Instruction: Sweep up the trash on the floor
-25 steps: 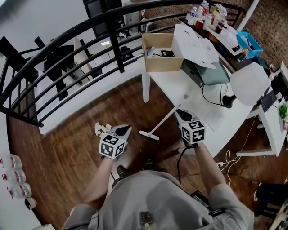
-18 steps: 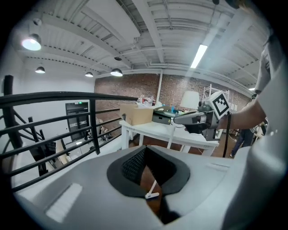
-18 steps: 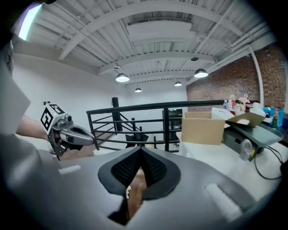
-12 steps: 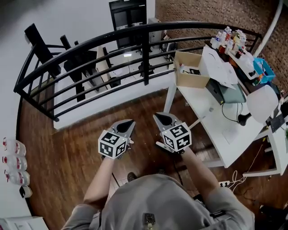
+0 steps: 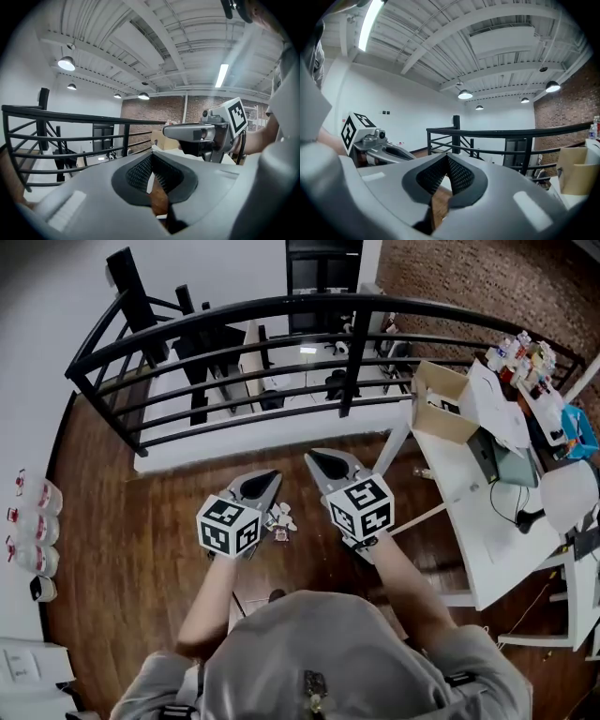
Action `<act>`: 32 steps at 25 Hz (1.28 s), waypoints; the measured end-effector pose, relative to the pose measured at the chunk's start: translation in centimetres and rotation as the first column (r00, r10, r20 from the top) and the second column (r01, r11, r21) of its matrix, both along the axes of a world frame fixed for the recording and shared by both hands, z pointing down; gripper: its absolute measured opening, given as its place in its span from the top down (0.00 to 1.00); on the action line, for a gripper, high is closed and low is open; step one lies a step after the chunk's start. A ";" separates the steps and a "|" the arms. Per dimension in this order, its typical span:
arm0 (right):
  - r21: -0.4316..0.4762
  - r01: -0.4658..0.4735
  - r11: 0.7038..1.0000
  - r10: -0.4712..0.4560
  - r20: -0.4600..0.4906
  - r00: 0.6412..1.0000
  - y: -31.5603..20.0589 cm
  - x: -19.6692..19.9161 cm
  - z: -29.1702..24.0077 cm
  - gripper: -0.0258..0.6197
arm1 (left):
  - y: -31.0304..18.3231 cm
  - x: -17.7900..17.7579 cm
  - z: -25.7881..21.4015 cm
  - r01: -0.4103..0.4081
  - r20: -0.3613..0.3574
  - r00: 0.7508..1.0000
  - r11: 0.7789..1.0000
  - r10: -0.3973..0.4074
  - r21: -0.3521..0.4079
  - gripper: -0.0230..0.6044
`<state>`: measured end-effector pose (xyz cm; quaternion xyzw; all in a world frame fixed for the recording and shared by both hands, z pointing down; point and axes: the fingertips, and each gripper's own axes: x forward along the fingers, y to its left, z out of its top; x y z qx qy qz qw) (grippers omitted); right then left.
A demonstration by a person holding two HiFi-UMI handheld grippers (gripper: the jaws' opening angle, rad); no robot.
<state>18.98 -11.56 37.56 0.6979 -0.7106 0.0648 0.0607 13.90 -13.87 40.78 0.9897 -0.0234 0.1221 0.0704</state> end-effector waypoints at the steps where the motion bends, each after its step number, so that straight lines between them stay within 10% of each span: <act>1: -0.002 0.017 1.000 -0.017 0.007 1.000 -0.4 -0.7 -0.1 0.96 | -0.4 -0.6 -0.1 0.014 -0.003 1.000 1.000 -0.014 -0.004 0.96; 32: -0.011 0.078 0.997 -0.078 0.011 0.997 -4.0 -3.2 -0.5 0.96 | -3.3 -2.7 -0.9 0.045 -0.039 0.998 0.999 -0.045 -0.011 0.96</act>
